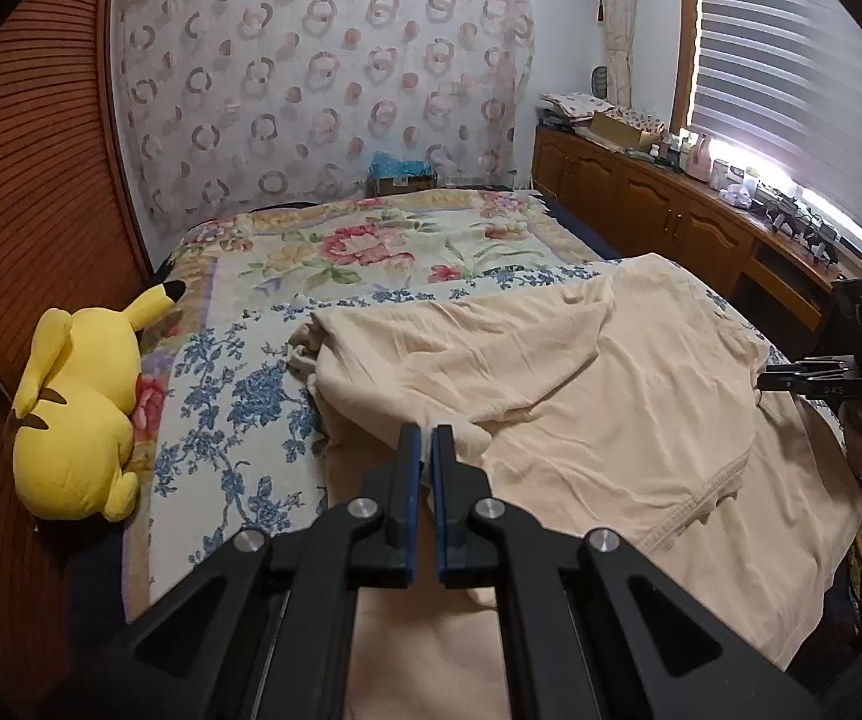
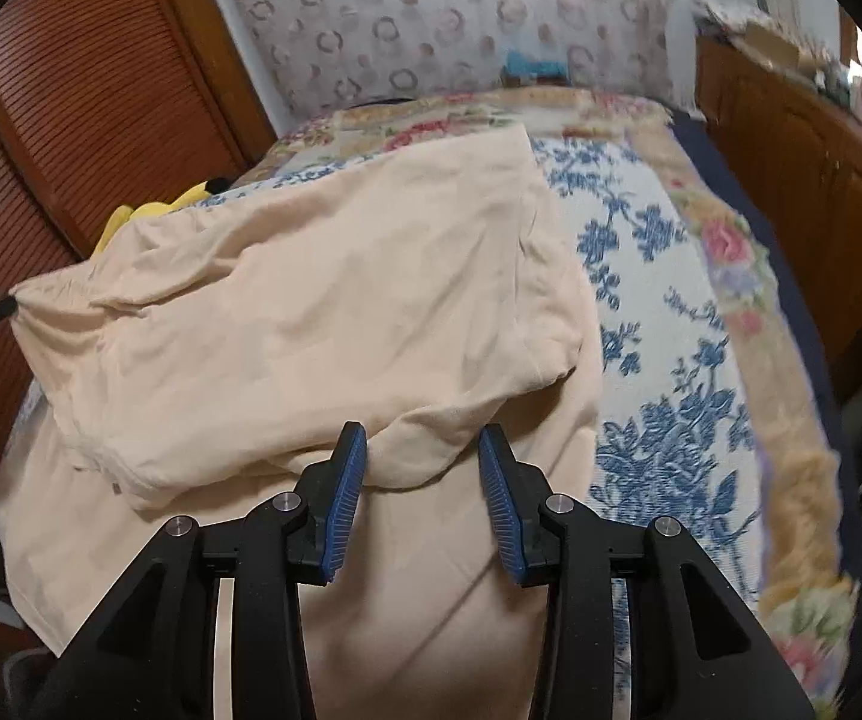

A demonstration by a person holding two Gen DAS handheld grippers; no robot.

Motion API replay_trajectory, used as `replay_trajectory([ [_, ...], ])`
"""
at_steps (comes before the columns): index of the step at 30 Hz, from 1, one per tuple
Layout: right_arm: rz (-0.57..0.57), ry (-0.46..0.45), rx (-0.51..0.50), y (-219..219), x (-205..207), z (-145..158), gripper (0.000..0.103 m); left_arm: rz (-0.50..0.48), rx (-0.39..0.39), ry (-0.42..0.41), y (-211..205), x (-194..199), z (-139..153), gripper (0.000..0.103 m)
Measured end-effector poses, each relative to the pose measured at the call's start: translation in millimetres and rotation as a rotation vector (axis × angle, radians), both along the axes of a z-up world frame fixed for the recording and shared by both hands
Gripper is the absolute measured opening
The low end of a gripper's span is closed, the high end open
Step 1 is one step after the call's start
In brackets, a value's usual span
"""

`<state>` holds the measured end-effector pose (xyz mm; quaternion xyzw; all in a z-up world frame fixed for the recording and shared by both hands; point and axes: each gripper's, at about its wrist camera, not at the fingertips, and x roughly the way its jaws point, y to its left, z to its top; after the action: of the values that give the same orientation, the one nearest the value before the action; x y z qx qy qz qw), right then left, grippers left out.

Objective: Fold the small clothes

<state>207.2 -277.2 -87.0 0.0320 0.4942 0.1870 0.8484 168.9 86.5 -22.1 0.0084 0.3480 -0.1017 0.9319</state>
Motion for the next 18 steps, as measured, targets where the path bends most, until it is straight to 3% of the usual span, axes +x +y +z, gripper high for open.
replay_trajectory([
  [3,0.000,-0.004,-0.025,5.3,4.1,-2.6,0.036,0.001,-0.007,-0.016,0.1,-1.9,3.4,0.001],
  [5,0.002,-0.017,-0.050,8.2,7.6,-4.0,0.021,0.005,-0.006,-0.033,-0.7,-4.5,9.3,0.001],
  [6,0.011,-0.030,-0.045,8.9,8.2,-3.0,0.007,0.004,-0.005,-0.039,-1.3,-6.3,13.6,0.001],
  [7,0.024,-0.043,-0.037,8.4,7.7,-0.8,0.005,0.002,-0.004,-0.046,-2.0,-8.2,17.8,0.001],
  [12,0.050,-0.173,-0.017,2.6,-12.4,37.8,0.002,-0.006,-0.014,-0.107,-2.7,-27.9,48.6,0.001],
  [18,0.068,-0.265,-0.005,-13.7,-51.3,90.0,0.001,0.004,-0.062,-0.172,4.6,-65.4,77.3,0.000],
])
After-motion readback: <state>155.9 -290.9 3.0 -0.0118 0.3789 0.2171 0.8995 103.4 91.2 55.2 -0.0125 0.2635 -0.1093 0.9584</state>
